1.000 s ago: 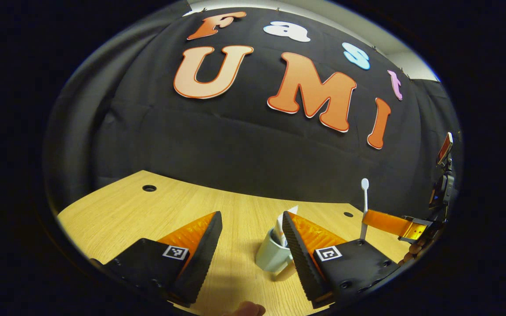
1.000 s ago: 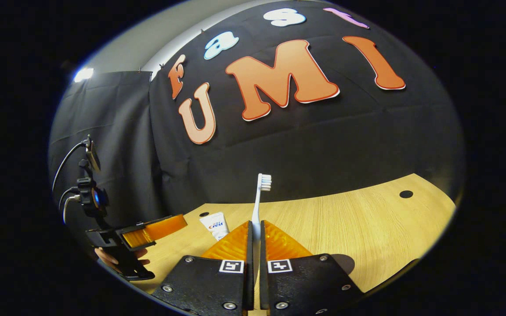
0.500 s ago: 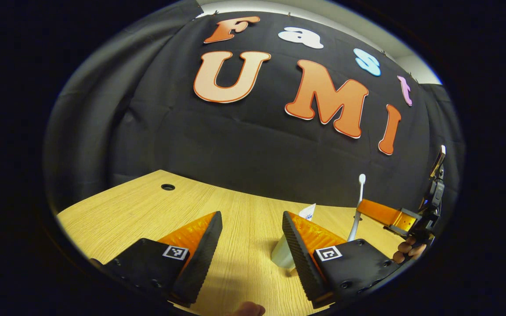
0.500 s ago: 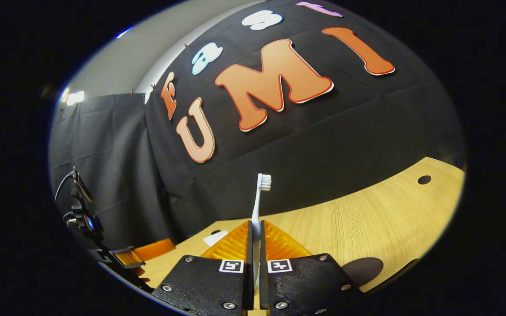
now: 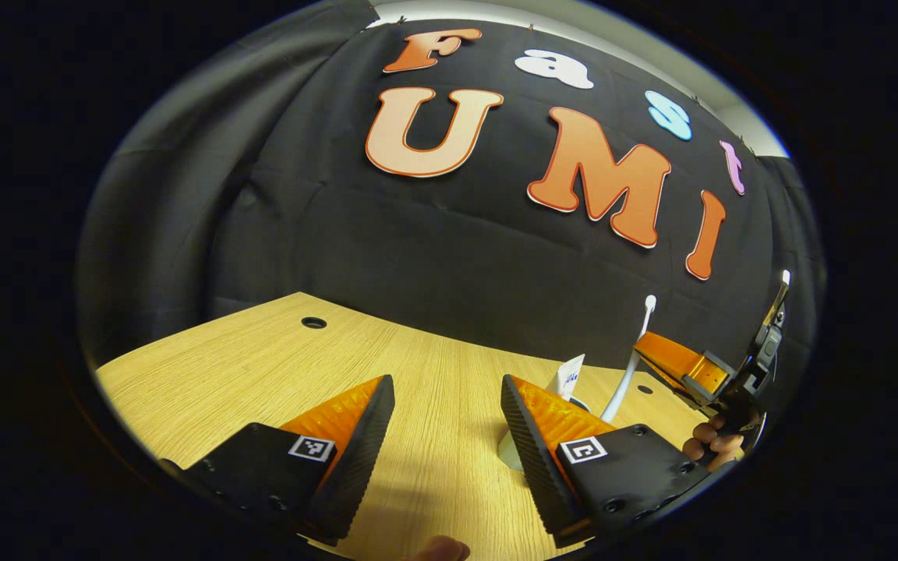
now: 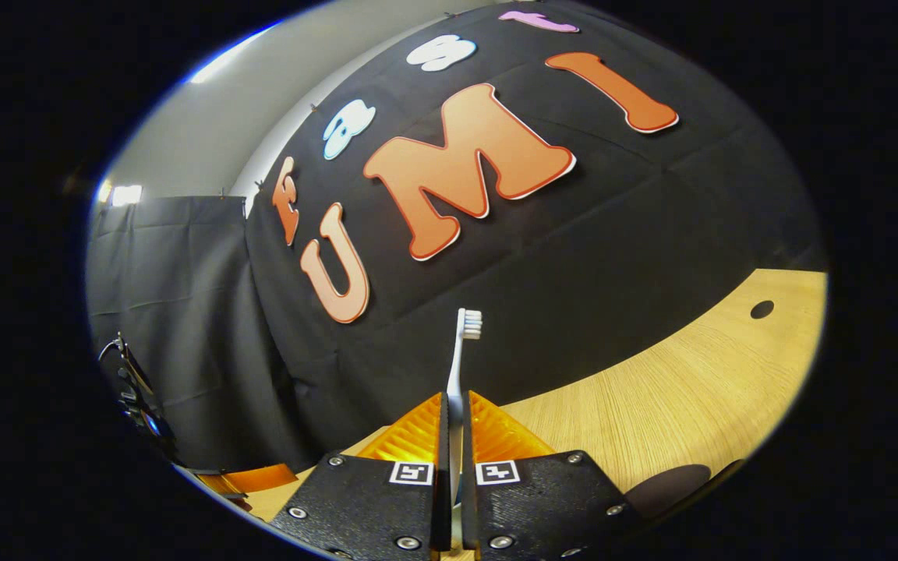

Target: Put the toothbrush and toothpaste on the desktop into the cup, then pick up the cup and place it on the coaster on the desktop.

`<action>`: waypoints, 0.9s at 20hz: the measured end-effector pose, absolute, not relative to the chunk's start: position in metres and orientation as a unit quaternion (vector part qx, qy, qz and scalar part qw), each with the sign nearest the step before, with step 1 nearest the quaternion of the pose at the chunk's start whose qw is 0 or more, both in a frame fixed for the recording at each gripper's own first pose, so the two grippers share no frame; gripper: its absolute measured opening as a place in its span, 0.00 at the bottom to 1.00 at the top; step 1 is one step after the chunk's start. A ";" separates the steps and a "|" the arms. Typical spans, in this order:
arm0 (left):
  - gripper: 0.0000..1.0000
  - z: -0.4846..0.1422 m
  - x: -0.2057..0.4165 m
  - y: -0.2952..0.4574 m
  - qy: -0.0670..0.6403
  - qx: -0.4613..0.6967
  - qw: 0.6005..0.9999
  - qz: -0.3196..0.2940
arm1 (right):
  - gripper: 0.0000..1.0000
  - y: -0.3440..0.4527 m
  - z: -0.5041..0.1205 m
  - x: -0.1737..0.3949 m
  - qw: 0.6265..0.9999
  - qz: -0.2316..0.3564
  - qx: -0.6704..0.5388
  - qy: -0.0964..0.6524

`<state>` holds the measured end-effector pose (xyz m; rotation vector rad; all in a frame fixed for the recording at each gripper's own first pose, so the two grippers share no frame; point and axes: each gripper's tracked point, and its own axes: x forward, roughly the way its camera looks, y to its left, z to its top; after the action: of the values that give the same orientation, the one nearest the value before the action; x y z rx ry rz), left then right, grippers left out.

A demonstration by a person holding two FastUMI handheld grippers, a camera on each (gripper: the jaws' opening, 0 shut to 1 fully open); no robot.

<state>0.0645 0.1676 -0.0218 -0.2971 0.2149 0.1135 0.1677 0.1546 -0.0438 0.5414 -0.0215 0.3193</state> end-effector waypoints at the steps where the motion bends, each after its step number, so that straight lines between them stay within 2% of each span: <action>1: 0.90 -0.023 0.064 0.170 0.107 -0.148 0.981 0.058 | 0.06 0.153 -0.043 0.171 0.949 0.151 0.275 -0.015; 9: 0.90 -0.033 0.067 0.170 0.113 -0.159 0.979 0.058 | 0.06 0.167 -0.043 0.179 0.948 0.156 0.274 -0.029; 16: 0.90 -0.037 0.071 0.159 0.114 -0.179 0.976 0.048 | 0.06 0.187 -0.070 0.169 0.957 0.182 0.224 0.003; 18: 0.94 -0.038 0.073 0.154 0.115 -0.183 0.975 0.041 | 0.07 0.192 -0.070 0.163 0.961 0.190 0.203 0.002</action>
<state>0.0727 0.1540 -0.0378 -0.3697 0.2328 0.0828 0.1633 0.1919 -0.0696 0.4106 0.0044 0.3842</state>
